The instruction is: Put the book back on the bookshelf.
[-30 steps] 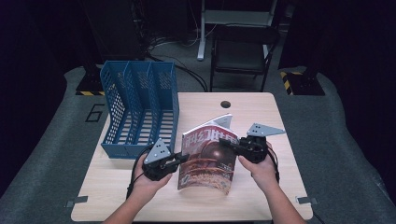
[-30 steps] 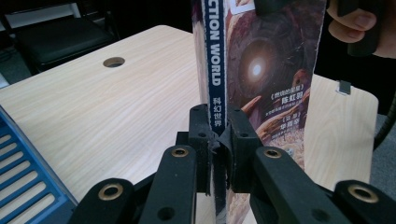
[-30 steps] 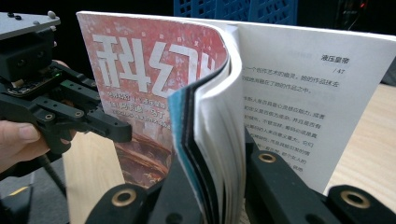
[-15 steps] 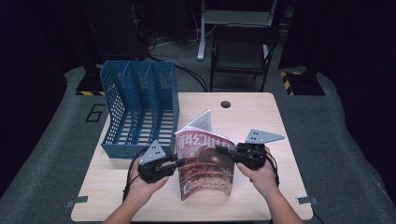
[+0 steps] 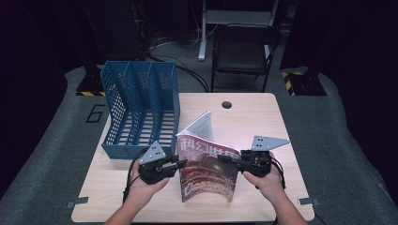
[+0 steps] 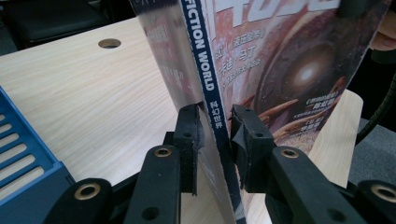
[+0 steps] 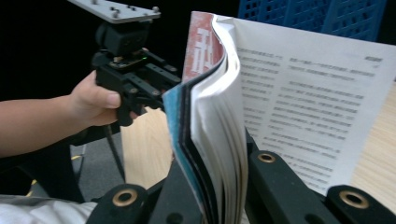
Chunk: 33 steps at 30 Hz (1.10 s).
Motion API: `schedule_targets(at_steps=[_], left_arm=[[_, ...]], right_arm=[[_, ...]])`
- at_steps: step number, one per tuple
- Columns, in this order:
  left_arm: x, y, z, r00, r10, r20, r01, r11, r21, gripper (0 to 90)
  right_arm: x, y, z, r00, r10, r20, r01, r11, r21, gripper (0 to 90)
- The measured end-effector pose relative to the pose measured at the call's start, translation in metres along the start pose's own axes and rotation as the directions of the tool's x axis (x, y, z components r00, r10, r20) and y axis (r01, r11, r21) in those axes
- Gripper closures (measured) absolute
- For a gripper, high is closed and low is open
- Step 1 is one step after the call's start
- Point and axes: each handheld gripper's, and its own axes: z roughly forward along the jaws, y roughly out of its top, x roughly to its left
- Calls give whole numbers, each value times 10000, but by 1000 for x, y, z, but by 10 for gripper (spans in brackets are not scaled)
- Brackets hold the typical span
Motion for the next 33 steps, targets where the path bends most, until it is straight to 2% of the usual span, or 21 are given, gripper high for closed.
schedule_targets(at_steps=[1,3,4,6,9,10,11,12,13,14,15,16,18,19,22,23,30,31,32,33], left_arm=[[1,2,0,9997,-191,147,189,9997,132,694],[2,4,0,9995,-245,209,241,9995,187,672],[3,10,2,9991,-355,227,351,9993,152,627],[3,14,2,9992,-327,236,324,9994,137,589],[8,32,5,9987,-375,354,372,9993,79,543],[9,36,6,9989,-275,392,272,9996,99,527],[9,36,6,9989,-275,392,272,9996,99,513],[10,44,8,9978,-398,524,389,9991,180,501],[10,44,8,9978,-398,524,389,9991,180,500],[12,50,11,9971,-411,647,384,9984,424,501],[13,52,11,9956,-554,758,519,9975,477,501],[13,52,11,9956,-554,758,519,9975,477,511],[13,55,12,9952,-531,823,486,9973,555,612],[10,58,12,9954,-463,843,416,9975,567,675],[6,62,10,9967,110,802,-174,9967,792,788],[6,62,10,9967,110,802,-174,9967,792,808],[1,64,7,9950,479,881,-558,9944,900,831],[0,65,6,9947,610,822,-683,9937,890,831],[0,65,6,9947,610,822,-683,9937,890,832],[0,66,5,9943,685,822,-762,9927,940,832]], right_arm=[[1,0,0,9998,-75,-183,76,10000,36,879],[2,0,1,9997,-83,-225,84,10000,40,879],[4,0,1,9993,-87,-353,90,9999,85,879],[4,0,1,9991,-103,-421,108,9999,106,879],[4,0,2,9988,-99,-483,106,9999,136,879],[4,0,1,9988,-93,-473,99,9999,133,879],[4,0,1,9988,-93,-473,99,9999,133,879],[4,0,1,9990,-25,-440,31,9999,134,879],[3,0,1,9989,-75,-473,81,9999,123,879],[2,0,0,9991,-64,-426,69,9999,110,879],[2,0,-1,9991,-50,-424,55,9999,138,879],[2,0,-1,9991,-50,-424,55,9999,138,879],[1,0,-2,9994,46,-341,-41,9999,157,879],[-1,0,-3,9999,-32,-119,33,9999,103,878],[-3,0,-5,9999,113,122,-114,9999,90,877],[-4,-1,-5,9997,123,190,-124,9999,39,877],[-8,-1,-6,9974,363,623,-363,9993,-11,874],[-10,0,-5,9954,357,887,-357,9994,-16,874],[-10,0,-5,9954,357,887,-357,9994,-16,874],[-13,2,-2,9929,276,1158,-282,9996,38,875]])
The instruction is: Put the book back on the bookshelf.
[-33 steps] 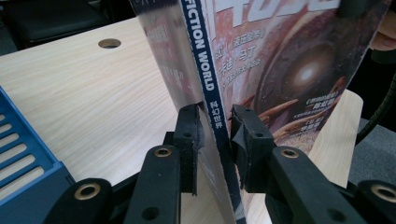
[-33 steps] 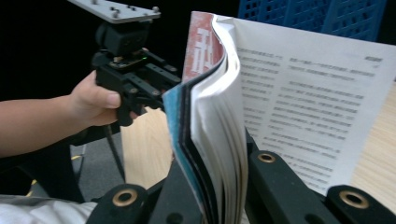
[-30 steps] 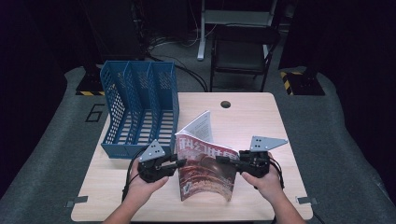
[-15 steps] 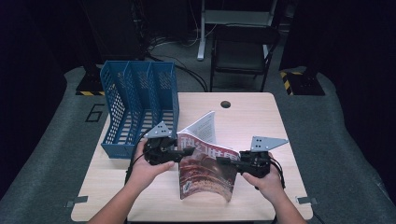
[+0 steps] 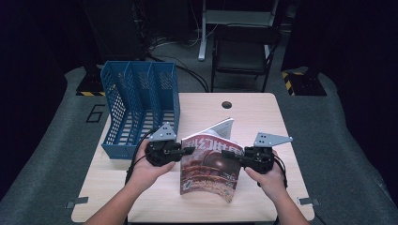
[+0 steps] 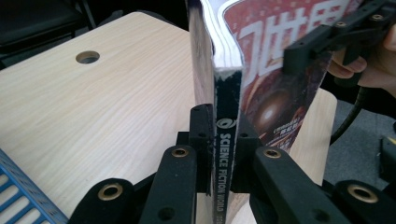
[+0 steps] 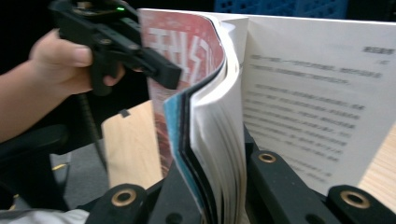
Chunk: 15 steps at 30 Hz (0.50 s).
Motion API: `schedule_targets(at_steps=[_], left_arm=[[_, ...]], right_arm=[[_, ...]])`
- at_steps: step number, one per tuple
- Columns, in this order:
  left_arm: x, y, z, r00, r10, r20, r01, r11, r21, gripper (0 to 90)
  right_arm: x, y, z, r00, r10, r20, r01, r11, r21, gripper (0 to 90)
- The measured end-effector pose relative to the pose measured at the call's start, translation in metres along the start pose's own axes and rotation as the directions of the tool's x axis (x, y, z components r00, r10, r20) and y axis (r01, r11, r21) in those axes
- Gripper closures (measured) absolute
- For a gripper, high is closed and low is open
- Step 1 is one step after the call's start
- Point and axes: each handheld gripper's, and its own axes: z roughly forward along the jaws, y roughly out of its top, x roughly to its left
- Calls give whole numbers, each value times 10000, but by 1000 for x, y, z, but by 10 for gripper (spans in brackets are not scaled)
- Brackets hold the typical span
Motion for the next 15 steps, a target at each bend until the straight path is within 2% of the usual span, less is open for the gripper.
schedule_targets(at_steps=[4,7,8,11,15], left_arm=[[2,4,-3,9994,275,-231,-278,9996,-87,831],[3,5,-4,9990,269,-367,-275,9995,-169,830],[4,4,-4,9972,521,-543,-535,9982,-264,829],[5,1,-4,9964,534,-653,-554,9980,-306,829],[7,-5,-6,9970,398,-670,-419,9986,-317,829]], right_arm=[[-1,8,6,9989,56,462,-61,9999,119,875],[-2,13,10,9979,-36,639,25,9998,171,875],[-4,16,15,9960,-174,875,161,9998,154,874],[-5,17,21,9929,-297,1155,287,9995,105,874],[-2,16,26,9919,-461,1180,448,9989,131,872]])
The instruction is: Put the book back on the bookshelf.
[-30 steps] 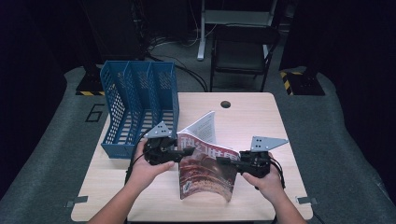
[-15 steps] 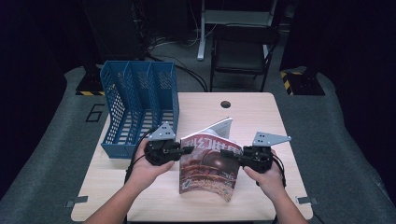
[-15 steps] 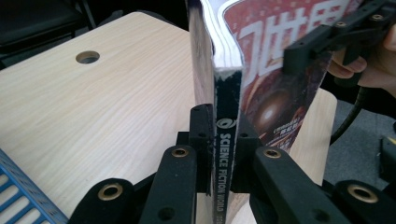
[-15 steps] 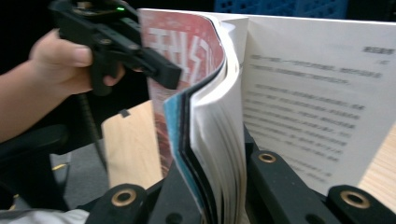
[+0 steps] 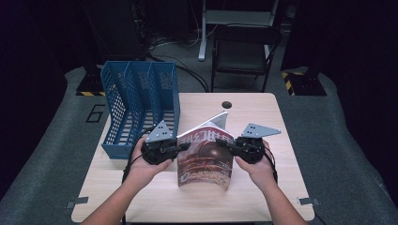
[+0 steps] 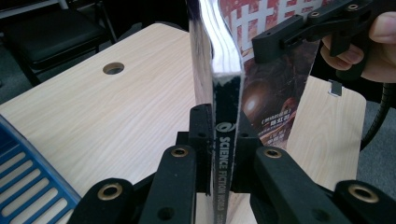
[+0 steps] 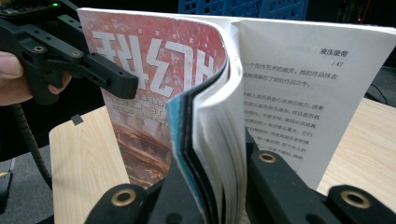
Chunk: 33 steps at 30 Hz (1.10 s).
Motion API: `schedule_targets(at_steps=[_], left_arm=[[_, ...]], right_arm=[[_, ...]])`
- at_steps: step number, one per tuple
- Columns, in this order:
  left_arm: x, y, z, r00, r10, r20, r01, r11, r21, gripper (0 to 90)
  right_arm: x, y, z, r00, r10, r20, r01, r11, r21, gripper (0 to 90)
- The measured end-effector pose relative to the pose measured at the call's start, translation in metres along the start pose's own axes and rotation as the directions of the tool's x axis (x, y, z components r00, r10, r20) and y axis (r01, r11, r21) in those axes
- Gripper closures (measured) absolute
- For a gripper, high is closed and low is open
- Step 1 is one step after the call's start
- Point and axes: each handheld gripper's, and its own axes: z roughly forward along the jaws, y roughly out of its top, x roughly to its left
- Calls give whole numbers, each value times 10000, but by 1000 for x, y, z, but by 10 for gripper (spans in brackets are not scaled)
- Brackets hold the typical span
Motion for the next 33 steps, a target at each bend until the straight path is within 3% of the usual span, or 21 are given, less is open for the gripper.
schedule_targets(at_steps=[6,8,12,15,19,22,24,29,33], left_arm=[[-4,-5,-9,9998,106,142,-108,9998,145,829],[-8,-7,-12,9999,40,108,-42,9999,161,829],[-11,-8,-15,9998,48,203,-54,9995,296,827],[-13,-8,-18,9995,146,277,-157,9991,403,822],[-17,-10,-22,9983,233,538,-266,9977,622,821],[-17,-10,-23,9975,415,579,-455,9966,694,820],[-19,-10,-23,9968,354,712,-401,9970,660,816],[-20,-7,-24,9972,217,716,-252,9985,487,772],[-19,6,-26,9979,134,639,-166,9986,497,754]], right_arm=[[5,-1,-3,9998,-108,-192,105,9999,-135,844],[5,-4,-6,9990,124,-441,-137,9995,-280,792],[4,-4,-7,9975,163,-690,-179,9996,-221,706],[2,-7,-11,9978,228,-628,-241,9995,-201,579],[-6,-20,-9,9990,352,-276,-350,9994,72,525],[-12,-27,-6,9991,406,-75,-404,9988,279,517],[-18,-34,-2,9976,684,-62,-682,9969,381,528],[-27,-45,2,9912,1232,-485,-1211,9917,440,543],[-28,-46,2,9902,1280,-556,-1254,9910,470,556]])
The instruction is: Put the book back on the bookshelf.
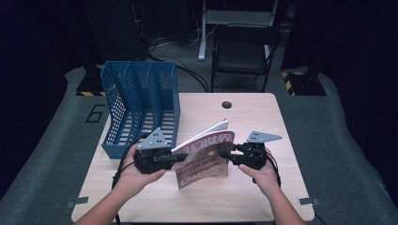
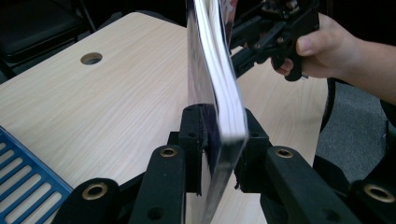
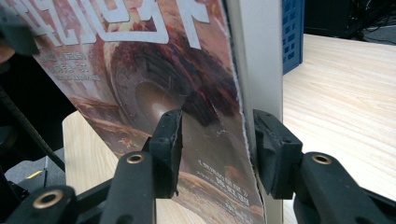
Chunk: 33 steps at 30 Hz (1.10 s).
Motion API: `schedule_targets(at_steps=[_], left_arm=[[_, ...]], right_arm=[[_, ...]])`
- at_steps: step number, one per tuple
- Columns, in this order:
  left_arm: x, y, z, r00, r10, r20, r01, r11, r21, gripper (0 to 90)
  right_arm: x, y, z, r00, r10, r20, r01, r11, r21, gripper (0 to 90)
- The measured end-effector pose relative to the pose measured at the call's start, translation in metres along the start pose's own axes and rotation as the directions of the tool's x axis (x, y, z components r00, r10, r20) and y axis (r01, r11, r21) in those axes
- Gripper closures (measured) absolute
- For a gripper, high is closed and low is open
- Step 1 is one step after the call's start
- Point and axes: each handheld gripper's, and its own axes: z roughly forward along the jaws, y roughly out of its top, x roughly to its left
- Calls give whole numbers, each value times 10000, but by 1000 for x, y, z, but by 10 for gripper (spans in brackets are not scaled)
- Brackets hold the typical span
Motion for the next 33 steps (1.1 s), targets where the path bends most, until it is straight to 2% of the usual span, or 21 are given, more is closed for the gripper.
schedule_targets(at_steps=[2,3,4,5,6,8,9,11,16,18,20,24,30,33], left_arm=[[0,3,0,10000,78,-8,-78,10000,-3,750],[0,5,1,10000,14,78,-15,10000,79,746],[-1,7,2,10000,-66,-44,66,10000,53,743],[0,10,3,10000,-65,12,65,9999,112,743],[0,13,5,9997,-227,97,226,9997,138,732],[-2,18,8,9997,-245,9,245,9994,235,718],[-2,24,11,10000,-64,-49,66,9992,386,714],[-4,28,14,9998,-49,-172,56,9992,403,715],[-6,37,19,10000,-5,-91,11,9983,587,682],[-7,40,21,9999,63,78,-69,9972,742,668],[-9,42,25,10000,88,-5,-88,9968,795,661],[-8,47,28,10000,-68,51,64,9961,880,617],[-7,51,33,9999,-34,-147,50,9938,1110,624],[-6,52,35,9997,-124,-232,150,9928,1187,700]], right_arm=[[0,0,0,10000,29,3,-29,10000,-32,558],[0,-1,0,10000,55,-24,-55,10000,-11,562],[0,-1,0,10000,67,-39,-67,10000,31,564],[0,-1,0,10000,67,-39,-67,10000,31,564],[0,-1,0,9999,65,-98,-65,10000,43,564],[0,-2,1,9998,124,-139,-123,9999,75,567],[0,-2,1,9998,122,-133,-121,9999,111,567],[1,-3,1,9999,93,-91,-92,9999,106,568],[1,-3,1,9999,55,-96,-54,9999,110,568],[1,-3,1,9999,104,-81,-103,9999,104,568],[1,-3,1,9999,102,-69,-102,9999,101,568],[1,-4,1,9998,188,-106,-186,9997,125,570],[1,-4,2,9997,221,-125,-220,9997,94,570],[1,-4,2,9997,220,-131,-219,9997,84,570]])
